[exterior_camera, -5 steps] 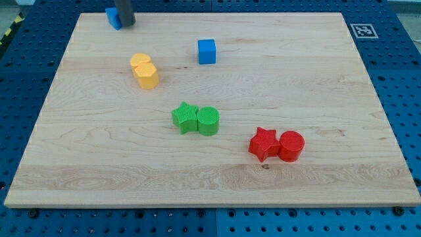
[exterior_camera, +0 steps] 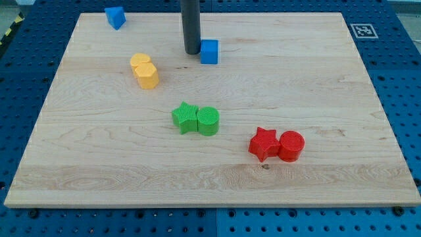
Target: Slide the blue cube to the bottom left of the board
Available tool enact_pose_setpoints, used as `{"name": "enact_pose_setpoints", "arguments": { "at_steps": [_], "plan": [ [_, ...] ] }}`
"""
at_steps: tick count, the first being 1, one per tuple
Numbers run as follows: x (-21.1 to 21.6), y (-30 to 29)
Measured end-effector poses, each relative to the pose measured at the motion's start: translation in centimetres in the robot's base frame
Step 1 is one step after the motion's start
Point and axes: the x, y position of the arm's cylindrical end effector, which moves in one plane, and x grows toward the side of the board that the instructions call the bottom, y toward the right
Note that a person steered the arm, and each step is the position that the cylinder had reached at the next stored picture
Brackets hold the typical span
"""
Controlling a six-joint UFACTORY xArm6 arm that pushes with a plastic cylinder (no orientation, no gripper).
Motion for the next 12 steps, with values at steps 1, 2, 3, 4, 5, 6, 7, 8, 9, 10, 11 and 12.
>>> {"name": "enact_pose_setpoints", "arguments": {
  "at_steps": [1, 2, 3, 4, 5, 6, 7, 8, 9, 10, 11, 12],
  "plan": [
    [-0.3, -0.2],
    [-2.5, 0.6],
    [-3.7, 1.3],
    [-1.7, 1.9],
    [2.0, 2.8],
    [3.8, 3.8],
    [3.7, 6.2],
    [4.1, 10.6],
    [6.3, 11.9],
    [7.0, 8.9],
    [6.6, 5.5],
    [6.8, 3.5]
  ]
}}
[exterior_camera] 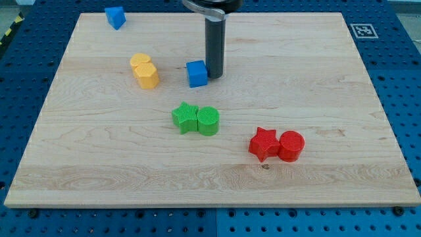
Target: Slide the blue cube to the bottom left of the board
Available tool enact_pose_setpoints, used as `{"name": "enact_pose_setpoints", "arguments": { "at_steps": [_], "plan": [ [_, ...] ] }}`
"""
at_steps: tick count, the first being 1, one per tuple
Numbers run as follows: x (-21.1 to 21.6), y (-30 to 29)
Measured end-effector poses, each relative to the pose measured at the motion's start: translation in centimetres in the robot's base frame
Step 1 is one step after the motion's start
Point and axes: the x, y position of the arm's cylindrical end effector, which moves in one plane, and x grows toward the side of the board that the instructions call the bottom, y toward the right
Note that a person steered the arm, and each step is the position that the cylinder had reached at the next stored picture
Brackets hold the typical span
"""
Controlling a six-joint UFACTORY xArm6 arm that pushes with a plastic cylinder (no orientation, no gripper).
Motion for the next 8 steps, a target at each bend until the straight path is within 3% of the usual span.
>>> {"name": "enact_pose_setpoints", "arguments": {
  "at_steps": [4, 6, 8],
  "plan": [
    [-2.1, -2.1],
    [-1.4, -5.7],
    [5.0, -5.9]
  ]
}}
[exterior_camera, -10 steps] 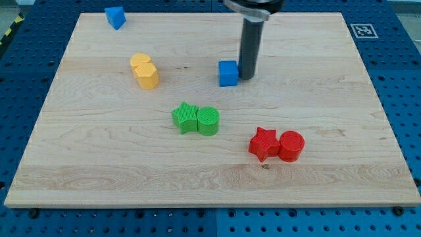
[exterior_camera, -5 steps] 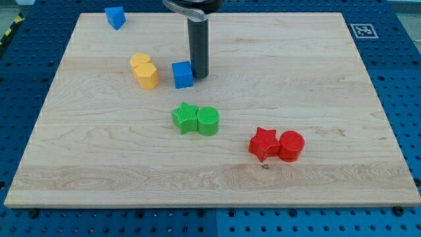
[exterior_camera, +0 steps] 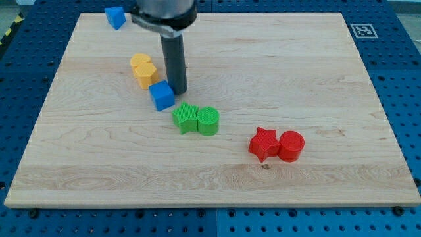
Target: Slide the blue cube to the bottom left of the board
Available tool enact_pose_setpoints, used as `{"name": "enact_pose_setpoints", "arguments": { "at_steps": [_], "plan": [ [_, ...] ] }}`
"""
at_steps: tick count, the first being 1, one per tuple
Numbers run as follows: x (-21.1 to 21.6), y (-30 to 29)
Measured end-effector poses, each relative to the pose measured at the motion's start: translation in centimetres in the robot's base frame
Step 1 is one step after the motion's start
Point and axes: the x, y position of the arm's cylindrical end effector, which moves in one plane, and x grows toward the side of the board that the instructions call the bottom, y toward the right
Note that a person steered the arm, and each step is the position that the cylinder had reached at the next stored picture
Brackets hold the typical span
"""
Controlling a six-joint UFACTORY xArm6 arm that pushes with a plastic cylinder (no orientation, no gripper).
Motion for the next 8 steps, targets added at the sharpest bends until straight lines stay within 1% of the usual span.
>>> {"name": "enact_pose_setpoints", "arguments": {
  "at_steps": [1, 3, 4, 6, 8],
  "plan": [
    [1.9, -1.4],
    [1.5, -4.4],
    [0.0, -7.4],
    [0.8, -11.5],
    [5.2, -11.7]
  ]
}}
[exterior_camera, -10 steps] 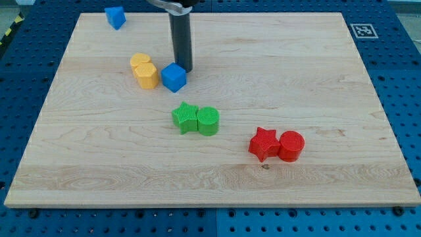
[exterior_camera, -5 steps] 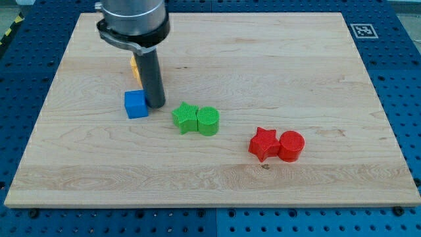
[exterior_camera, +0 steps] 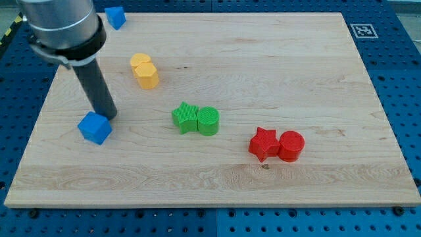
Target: Slide the blue cube to the bottom left of the board
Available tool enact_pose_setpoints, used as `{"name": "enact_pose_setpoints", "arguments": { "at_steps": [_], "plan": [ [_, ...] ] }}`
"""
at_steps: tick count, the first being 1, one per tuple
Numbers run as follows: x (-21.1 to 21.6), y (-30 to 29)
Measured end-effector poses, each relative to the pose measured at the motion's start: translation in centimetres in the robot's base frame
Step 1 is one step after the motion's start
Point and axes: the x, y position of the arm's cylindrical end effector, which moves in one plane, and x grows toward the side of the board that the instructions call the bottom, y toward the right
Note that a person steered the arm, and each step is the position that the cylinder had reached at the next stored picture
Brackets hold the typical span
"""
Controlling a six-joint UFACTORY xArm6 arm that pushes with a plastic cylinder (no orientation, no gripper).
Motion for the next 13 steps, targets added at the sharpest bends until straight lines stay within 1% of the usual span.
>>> {"name": "enact_pose_setpoints", "arguments": {
  "at_steps": [3, 4, 5, 6, 9, 11, 13],
  "plan": [
    [7.5, -0.1],
    [9.1, -0.4],
    [8.0, -0.4],
    [5.5, -0.6],
    [5.8, -2.5],
    [8.7, -2.5],
    [8.7, -2.9]
  ]
}}
